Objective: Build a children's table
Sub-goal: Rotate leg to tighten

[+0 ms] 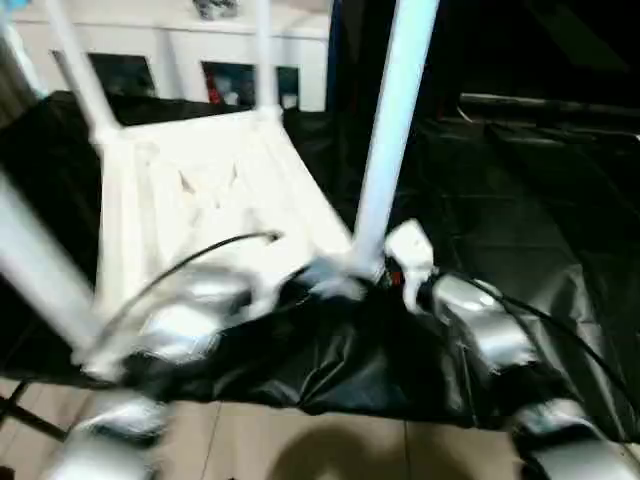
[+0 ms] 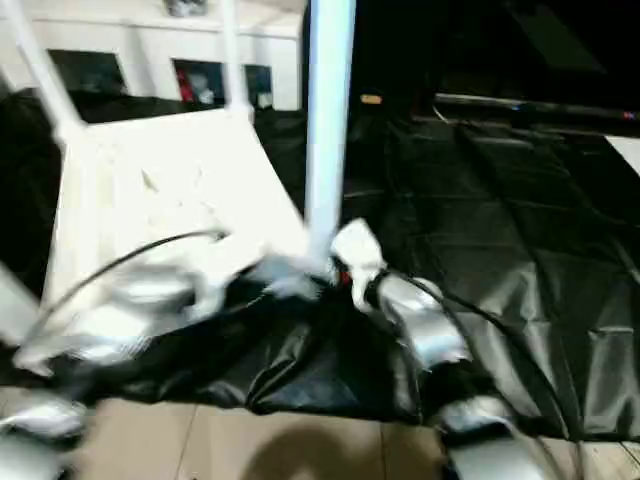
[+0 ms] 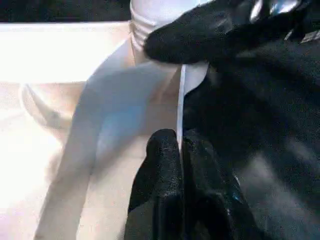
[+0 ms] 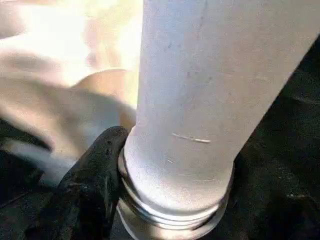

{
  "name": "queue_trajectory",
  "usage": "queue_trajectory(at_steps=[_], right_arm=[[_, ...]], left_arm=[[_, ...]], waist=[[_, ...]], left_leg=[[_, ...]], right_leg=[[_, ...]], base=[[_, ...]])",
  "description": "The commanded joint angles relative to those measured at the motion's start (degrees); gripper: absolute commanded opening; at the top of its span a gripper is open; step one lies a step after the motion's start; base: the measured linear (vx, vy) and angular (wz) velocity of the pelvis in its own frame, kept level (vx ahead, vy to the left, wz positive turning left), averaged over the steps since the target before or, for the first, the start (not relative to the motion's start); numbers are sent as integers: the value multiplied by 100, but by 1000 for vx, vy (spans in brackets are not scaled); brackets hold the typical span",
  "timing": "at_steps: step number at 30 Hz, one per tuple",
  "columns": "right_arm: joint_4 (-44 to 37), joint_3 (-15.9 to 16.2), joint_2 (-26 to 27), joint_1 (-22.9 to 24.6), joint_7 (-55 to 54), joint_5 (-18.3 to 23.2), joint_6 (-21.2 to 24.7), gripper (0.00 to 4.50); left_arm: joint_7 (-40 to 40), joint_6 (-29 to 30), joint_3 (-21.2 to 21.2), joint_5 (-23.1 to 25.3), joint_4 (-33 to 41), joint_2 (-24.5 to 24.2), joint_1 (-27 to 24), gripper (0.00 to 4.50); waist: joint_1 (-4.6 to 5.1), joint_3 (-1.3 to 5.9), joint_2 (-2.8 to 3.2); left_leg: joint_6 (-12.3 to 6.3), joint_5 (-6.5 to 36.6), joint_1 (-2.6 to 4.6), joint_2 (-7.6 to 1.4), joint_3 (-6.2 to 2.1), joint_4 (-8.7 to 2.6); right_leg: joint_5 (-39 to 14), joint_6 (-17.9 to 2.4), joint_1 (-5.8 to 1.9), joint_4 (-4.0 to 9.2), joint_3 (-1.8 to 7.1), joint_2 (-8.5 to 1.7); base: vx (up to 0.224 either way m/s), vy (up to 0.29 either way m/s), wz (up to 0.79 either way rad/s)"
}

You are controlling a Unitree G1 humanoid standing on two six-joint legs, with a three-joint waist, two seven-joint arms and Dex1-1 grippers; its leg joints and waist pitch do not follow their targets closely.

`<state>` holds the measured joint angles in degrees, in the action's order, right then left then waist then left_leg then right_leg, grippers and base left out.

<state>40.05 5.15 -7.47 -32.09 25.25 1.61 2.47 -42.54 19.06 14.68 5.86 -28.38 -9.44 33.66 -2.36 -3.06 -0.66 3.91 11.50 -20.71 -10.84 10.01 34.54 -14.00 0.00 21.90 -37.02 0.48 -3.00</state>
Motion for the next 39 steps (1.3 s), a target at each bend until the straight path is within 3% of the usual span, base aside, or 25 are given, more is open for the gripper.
queue_trajectory(at_steps=[1, 3, 4, 6, 7, 10, 11, 14, 22, 27, 31, 37, 38, 39], right_arm=[[73, 255, 514, -120, -106, 69, 119, 272], [88, 281, 604, -147, -157, 57, 110, 272], [73, 365, 697, -175, -107, 26, 18, 272], [26, 379, 705, -173, 23, 49, -90, 272], [19, 375, 700, -171, 46, 56, -102, 328], [-171, 203, 519, -82, 387, 218, -92, 351], [-219, 178, 450, -57, 449, 228, -90, 351], [-356, 258, 164, 23, 755, 179, -127, 387], [-718, 518, -612, 185, 2308, 235, -219, 387], [-796, 597, -822, 172, 2851, 315, -193, 387], [-849, 803, -1055, 151, 3399, 287, -171, 351], [-741, 867, -1065, 97, 3591, 217, -207, 296], [-750, 872, -1060, 101, 3604, 219, -198, 296], [-772, 889, -1057, 112, 3614, 214, -190, 288]], left_arm=[[716, -1, -84, -47, -437, 361, 97, 0], [796, -14, -58, -17, -509, 436, 136, 0], [833, -50, -14, 16, -575, 483, 162, 0], [749, -109, 15, 33, -550, 440, 140, 0], [728, -117, 18, 36, -540, 428, 135, 0], [258, -358, 71, 29, -345, 165, -6, 0], [110, -418, 79, -10, -285, 93, -51, 0], [-378, -538, 108, -142, -83, -150, -176, 0], [-1462, -651, 71, -501, 242, -758, -383, 0], [-1964, -701, 110, -623, 357, -990, -467, 0], [-2500, -575, 203, -752, 506, -1262, -498, 0], [-2628, -603, 227, -767, 469, -1308, -457, 0], [-2630, -605, 222, -765, 467, -1312, -454, 0], [-2627, -599, 215, -766, 470, -1316, -450, 0]], waist=[[-39, 361, -95], [-46, 360, -95], [-39, 361, -12], [-44, 367, -48], [-44, 367, -48], [-39, 372, -57], [-27, 368, -90], [-16, 367, -66], [-12, 347, -33], [-17, 354, -38], [-38, 362, -27], [-52, 373, -34], [-44, 369, -125], [-68, 369, -81]], left_leg=[[-331, 362, 42, -148, -11, -350], [-349, 384, 40, -146, -16, -355], [-351, 400, 31, -149, -23, -354], [-379, 407, 10, -146, -33, -355], [-379, 407, 10, -146, -33, -355], [-449, 403, -20, -156, -40, -355], [-472, 403, -22, -155, -35, -358], [-535, 337, -19, -164, -28, -346], [-484, 536, -1, -199, -22, -368], [-512, 476, -10, -204, -28, -368], [-565, 399, 7, -212, -17, -364], [-587, 282, -1, -208, -18, -355], [-609, 288, -6, -208, -3, -357], [-602, 270, -7, -209, -17, -359]], right_leg=[[463, -1526, -264, 432, 153, -358], [403, -1498, -261, 437, 145, -362], [430, -1458, -249, 448, 140, -365], [493, -1442, -271, 437, 137, -377], [493, -1442, -271, 437, 137, -377], [491, -1438, -277, 430, 131, -393], [480, -1435, -276, 438, 125, -387], [548, -1454, -263, 432, 117, -392], [412, -1537, -237, 432, 90, -394], [472, -1584, -247, 418, 83, -401], [663, -1665, -235, 396, 73, -398], [877, -1698, -252, 374, 65, -403], [847, -1688, -257, 385, 62, -397], [766, -1669, -260, 374, 64, -415]], base=[[0, 0, 0], [0, 0, 0], [0, 0, 0], [0, 0, 0], [0, 0, 0], [0, 0, 0], [0, 0, 0], [0, 0, 0], [0, 0, 0], [0, 0, 0], [0, 0, 0], [0, 0, 0], [0, 0, 0], [0, 0, 0]])
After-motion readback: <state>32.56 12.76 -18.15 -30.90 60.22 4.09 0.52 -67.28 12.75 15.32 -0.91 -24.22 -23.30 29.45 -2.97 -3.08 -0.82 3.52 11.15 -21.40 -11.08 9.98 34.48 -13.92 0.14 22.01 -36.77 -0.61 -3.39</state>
